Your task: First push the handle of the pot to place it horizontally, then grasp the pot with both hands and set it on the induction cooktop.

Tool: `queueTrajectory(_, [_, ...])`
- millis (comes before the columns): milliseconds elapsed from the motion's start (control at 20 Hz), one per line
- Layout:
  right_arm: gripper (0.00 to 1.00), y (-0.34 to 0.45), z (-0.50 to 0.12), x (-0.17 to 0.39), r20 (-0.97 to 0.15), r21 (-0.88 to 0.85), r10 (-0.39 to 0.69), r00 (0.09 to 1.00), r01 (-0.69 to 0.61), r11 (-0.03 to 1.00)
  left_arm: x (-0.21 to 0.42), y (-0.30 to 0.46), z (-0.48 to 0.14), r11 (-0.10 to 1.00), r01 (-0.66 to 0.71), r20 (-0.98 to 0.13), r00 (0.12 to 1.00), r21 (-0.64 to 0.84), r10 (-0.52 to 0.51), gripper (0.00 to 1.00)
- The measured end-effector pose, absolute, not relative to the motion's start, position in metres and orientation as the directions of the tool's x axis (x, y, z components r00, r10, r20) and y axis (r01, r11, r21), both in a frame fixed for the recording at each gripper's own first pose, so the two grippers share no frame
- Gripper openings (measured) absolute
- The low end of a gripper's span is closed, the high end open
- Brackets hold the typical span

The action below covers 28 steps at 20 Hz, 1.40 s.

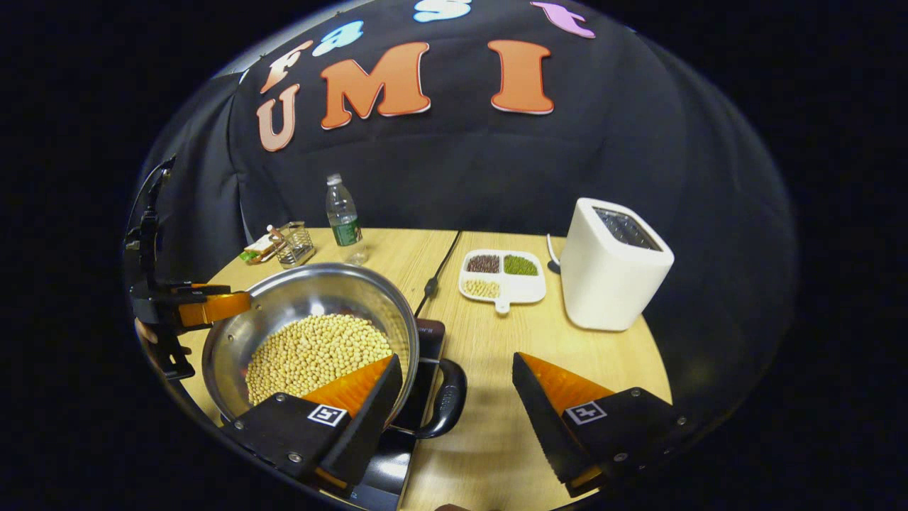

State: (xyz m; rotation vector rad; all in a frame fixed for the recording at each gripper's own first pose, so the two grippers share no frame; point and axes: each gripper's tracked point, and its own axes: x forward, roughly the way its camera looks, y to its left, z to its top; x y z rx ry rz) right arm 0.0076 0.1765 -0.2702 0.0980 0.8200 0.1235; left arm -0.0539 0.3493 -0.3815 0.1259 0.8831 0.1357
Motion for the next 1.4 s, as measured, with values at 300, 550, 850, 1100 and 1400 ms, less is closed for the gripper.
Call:
queueTrajectory(300, [0.96, 0.171, -0.144, 0.024, -0.502, 0.113, 0.166, 0.849, -0.126, 0.986, -0.028, 0.353, -0.252, 0.979, -0.148, -0.542, 0.816, 0.143, 0.203, 0.85])
queueTrajectory(550, [0.95, 0.174, -0.042, 0.025, -0.28, 0.088, 0.188, 0.941, -0.169, 0.982, -0.02, 0.368, -0.118, 0.973, -0.211, -0.275, 0.933, 0.096, 0.23, 0.84])
queueTrajectory(850, [0.95, 0.175, 0.036, 0.02, -0.121, 0.098, 0.198, 0.973, -0.187, 0.977, -0.045, 0.378, -0.006, 0.961, -0.247, -0.098, 0.961, 0.122, 0.26, 0.8])
queueTrajectory(1100, [0.95, 0.177, 0.075, 0.011, -0.031, 0.091, 0.215, 0.976, -0.211, 0.973, -0.057, 0.374, 0.051, 0.953, -0.258, 0.021, 0.966, 0.159, 0.258, 0.8])
queueTrajectory(1400, [0.95, 0.181, 0.104, -0.003, 0.044, 0.054, 0.233, 0.972, -0.235, 0.97, -0.069, 0.367, 0.08, 0.949, -0.267, 0.127, 0.961, 0.169, 0.247, 0.82])
